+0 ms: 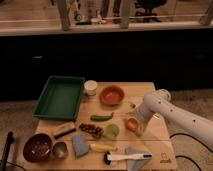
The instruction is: Place apple in paper cup
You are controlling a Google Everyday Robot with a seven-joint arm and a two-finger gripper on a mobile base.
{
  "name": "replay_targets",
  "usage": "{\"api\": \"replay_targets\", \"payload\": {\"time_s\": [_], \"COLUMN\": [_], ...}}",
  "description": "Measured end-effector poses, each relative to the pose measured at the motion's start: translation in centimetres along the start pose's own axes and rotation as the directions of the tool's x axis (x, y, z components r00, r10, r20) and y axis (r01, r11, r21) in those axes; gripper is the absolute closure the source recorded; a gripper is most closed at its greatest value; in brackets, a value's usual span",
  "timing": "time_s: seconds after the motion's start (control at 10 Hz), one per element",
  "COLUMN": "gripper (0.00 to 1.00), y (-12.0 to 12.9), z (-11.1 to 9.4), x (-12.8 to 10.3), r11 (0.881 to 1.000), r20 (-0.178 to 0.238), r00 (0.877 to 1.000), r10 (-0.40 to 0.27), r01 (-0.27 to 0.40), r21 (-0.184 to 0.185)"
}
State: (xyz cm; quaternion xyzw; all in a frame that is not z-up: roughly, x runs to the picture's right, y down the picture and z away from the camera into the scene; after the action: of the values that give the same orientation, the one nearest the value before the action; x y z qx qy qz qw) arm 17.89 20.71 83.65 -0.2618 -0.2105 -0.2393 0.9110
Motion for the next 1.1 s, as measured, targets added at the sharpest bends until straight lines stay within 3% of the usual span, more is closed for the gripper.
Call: {"api": "replay_targets", "payload": {"time_s": [0.6,1.1], "gripper": [0.98,1.0], "y": [-0.1,0.4], "z": [-0.6,-1.6], "x": [-0.4,0.3], "r11": [1.0,0.999], "r20": [0.016,0.009], "r00": [1.0,1.0], "r10": [-0.027,-0.01], "r01": [0.027,0.009], "r21": [0.016,0.037]}}
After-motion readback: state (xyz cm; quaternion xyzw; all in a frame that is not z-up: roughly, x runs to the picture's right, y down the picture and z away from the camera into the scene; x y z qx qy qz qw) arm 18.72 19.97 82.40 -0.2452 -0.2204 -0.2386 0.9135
